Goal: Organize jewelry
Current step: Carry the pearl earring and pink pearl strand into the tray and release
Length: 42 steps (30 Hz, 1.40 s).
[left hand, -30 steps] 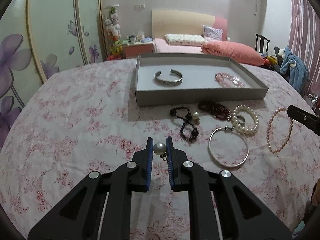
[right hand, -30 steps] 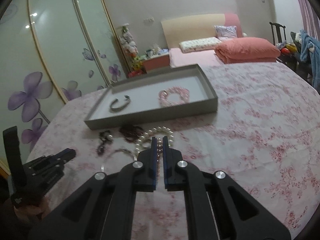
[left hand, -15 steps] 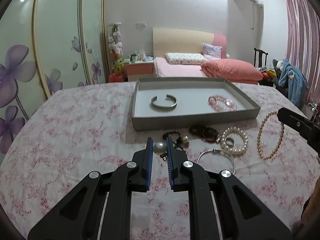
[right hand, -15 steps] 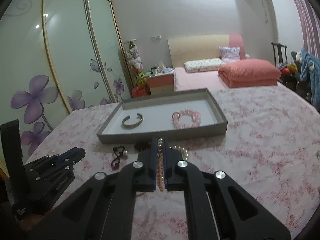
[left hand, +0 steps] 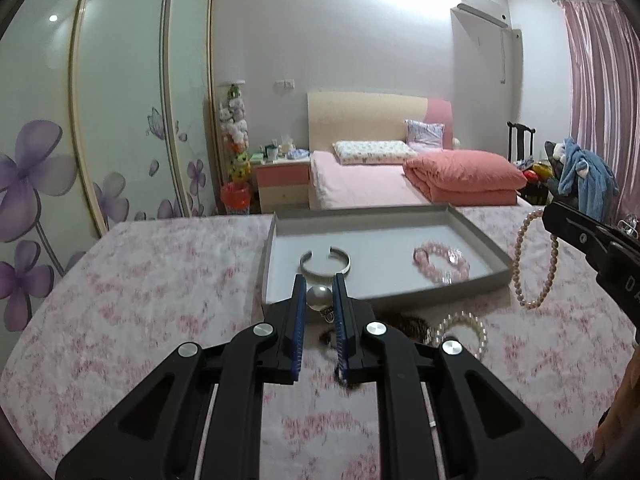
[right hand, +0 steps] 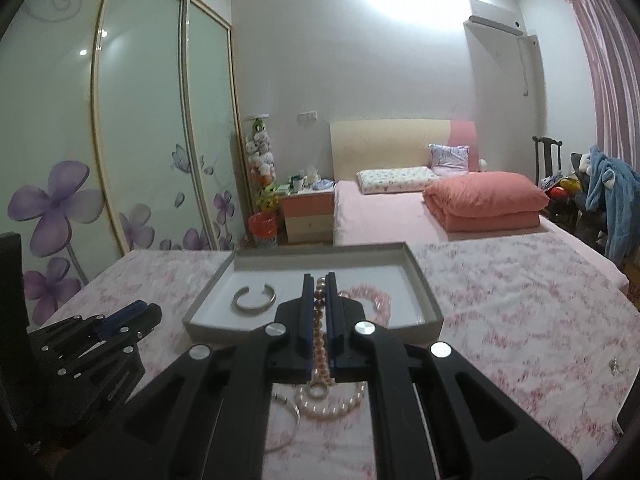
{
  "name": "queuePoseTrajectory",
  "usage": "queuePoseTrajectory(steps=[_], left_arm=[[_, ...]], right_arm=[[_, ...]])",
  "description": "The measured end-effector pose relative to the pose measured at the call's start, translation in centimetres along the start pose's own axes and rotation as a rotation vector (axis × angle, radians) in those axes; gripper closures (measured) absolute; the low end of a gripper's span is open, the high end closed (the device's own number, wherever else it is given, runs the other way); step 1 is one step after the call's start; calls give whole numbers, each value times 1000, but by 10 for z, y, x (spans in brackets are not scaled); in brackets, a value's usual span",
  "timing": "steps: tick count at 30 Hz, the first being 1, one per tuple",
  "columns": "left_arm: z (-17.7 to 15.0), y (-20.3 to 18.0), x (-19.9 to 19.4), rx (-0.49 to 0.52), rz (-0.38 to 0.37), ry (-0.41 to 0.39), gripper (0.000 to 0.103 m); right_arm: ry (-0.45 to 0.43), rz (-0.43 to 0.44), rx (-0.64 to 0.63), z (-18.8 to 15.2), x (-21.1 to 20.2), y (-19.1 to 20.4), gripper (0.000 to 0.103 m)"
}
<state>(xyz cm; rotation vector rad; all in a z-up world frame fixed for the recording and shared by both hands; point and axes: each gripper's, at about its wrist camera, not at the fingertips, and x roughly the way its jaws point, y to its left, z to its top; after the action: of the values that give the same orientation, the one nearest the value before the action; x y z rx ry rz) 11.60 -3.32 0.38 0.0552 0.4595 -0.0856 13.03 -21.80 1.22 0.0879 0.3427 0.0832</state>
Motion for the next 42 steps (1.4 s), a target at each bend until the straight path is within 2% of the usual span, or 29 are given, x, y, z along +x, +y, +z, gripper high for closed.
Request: queuePoseTrajectory(steps=[5, 17, 32, 42], left_arm=[[14, 0, 12, -4, 12, -35, 89], [32, -9, 56, -13, 12, -38, 89], [37, -12, 121, -20, -24, 47, 89], [34, -15, 143, -21, -48, 110, 88]], right_arm=[[-24, -15, 9, 9, 14, -3, 97], [-18, -19, 51, 25, 66, -14, 97], [120, 1, 129, 18, 156, -33, 97], [225, 30, 181, 8, 182, -39, 95]])
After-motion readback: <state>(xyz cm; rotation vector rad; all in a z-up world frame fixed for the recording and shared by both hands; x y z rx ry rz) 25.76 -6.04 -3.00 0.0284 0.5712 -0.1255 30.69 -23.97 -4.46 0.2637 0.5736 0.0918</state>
